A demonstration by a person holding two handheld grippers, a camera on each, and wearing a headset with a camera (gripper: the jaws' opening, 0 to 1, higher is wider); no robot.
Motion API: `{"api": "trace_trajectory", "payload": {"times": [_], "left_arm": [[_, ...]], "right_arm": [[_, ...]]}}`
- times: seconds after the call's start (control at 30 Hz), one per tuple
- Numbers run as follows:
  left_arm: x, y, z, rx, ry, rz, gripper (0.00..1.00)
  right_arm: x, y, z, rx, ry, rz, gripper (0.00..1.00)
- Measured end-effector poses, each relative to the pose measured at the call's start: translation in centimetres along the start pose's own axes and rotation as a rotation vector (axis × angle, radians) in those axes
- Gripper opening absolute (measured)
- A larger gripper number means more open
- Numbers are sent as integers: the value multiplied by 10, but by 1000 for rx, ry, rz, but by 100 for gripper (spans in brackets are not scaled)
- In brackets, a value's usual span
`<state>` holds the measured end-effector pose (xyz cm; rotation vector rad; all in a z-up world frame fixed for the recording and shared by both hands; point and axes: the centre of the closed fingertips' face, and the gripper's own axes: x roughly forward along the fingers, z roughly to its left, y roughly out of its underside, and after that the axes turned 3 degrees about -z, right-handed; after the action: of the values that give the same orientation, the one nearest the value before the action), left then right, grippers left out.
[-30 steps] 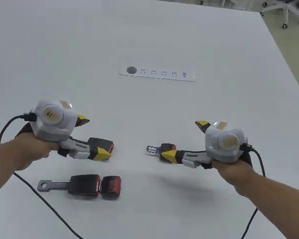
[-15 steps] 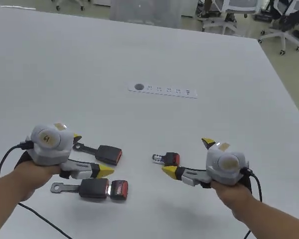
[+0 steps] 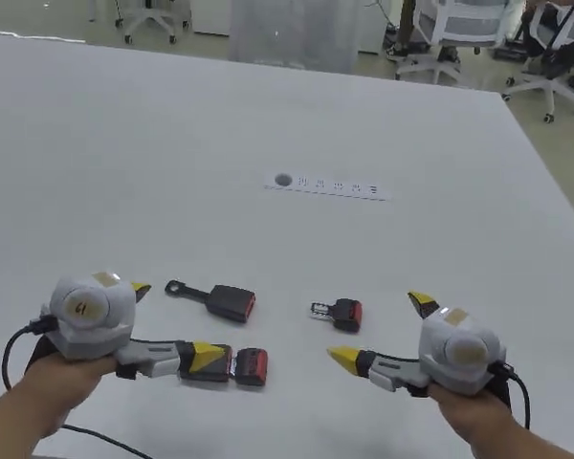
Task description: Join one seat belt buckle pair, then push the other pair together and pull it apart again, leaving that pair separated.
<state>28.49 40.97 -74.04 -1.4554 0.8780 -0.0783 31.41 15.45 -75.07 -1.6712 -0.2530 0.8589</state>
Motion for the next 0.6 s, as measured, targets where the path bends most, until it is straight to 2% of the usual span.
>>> {"api": "trace_trajectory", "payload": {"times": [0.07, 0.23, 0.43, 0.6], "left_arm": [[-6, 0, 1, -14, -11, -22, 100], [-21, 2, 1, -18, -14, -33, 100], [-29, 2, 2, -14, -15, -46, 100], [-36, 3, 5, -2, -13, -52, 100]], "right_arm": [[-7, -2, -1, 10, 14, -18, 100], [-22, -1, 3, 27, 30, -30, 100], [-31, 7, 5, 46, 56, -29, 100], [-38, 7, 9, 49, 66, -34, 100]]}}
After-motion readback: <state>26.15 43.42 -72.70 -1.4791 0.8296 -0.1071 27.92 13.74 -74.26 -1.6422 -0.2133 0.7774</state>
